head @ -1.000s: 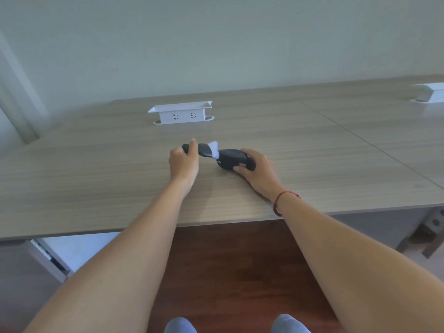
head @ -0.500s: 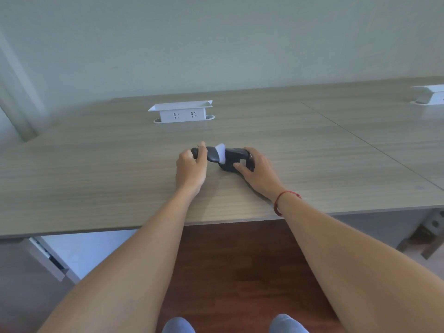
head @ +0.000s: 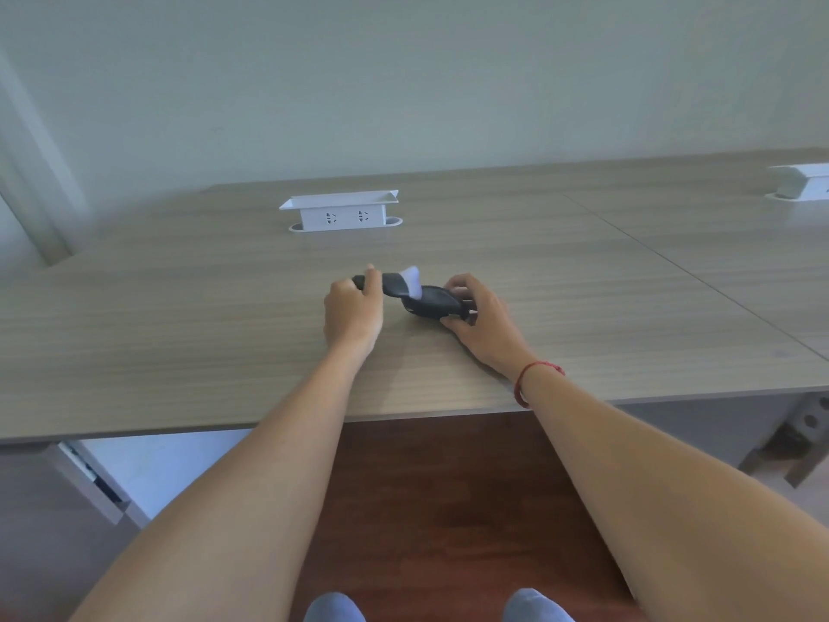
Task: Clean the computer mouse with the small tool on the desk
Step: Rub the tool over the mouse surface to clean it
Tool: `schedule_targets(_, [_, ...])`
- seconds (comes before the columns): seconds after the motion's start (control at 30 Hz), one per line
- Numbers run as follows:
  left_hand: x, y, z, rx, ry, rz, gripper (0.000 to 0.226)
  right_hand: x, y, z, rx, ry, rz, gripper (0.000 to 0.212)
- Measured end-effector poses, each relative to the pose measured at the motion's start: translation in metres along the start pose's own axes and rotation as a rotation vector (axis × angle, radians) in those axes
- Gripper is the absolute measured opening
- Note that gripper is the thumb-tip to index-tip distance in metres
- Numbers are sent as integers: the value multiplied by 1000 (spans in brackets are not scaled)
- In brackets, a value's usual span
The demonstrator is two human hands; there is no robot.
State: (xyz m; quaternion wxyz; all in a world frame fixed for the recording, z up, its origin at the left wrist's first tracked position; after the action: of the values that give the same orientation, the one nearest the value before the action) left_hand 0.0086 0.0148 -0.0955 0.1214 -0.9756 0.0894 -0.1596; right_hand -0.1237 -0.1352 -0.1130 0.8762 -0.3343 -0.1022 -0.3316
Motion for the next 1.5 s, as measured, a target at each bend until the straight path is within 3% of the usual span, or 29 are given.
schedule_targets(0.4, [3, -6, 14, -100, -41, -30, 47, -4, 14, 6, -217, -96, 101, 51])
schedule_targets(0.57, [4, -3, 18, -146, -53, 56, 44, -2, 16, 7, -234, -90, 108, 55])
schedule_targets(0.67, [0, 12, 13, -180, -28, 225, 44, -3, 12, 1, -183, -7, 99, 66])
schedule_targets(0.73, [1, 11, 12, -26, 11, 235, 45, -3, 11, 2, -186, -11, 96, 60])
schedule_targets(0.87, [17, -17, 13, 188, 19, 78, 42, -2, 12, 3, -183, -17, 118, 57])
schedule_targets(1.03, [12, -2, 8, -146, -39, 235, 33, -1, 13, 4, -244, -15, 131, 56])
schedule_targets(1.13, [1, 18, 10, -84, -34, 333, 37, -2, 12, 7, -227, -42, 126, 46])
schedule_targets(1.33, [17, -9, 25, 65, -109, 92, 36, -1, 13, 1, -196, -3, 124, 49])
schedule_targets(1.5, [15, -8, 15, 4, -30, 88, 38, 2, 10, -1, -118, 68, 58, 41])
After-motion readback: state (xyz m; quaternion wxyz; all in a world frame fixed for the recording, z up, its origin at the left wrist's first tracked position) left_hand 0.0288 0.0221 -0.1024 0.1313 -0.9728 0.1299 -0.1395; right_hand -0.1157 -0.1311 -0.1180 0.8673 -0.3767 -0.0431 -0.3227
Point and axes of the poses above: each hand's wrist, its own x-axis towards the middle knuckle, its own y-axis out of the palm, z = x × y, the point moved 8 cm from there along x, towards the middle knuckle, and after that the axes turned 2 degrees about -x, right-handed, at the moved point
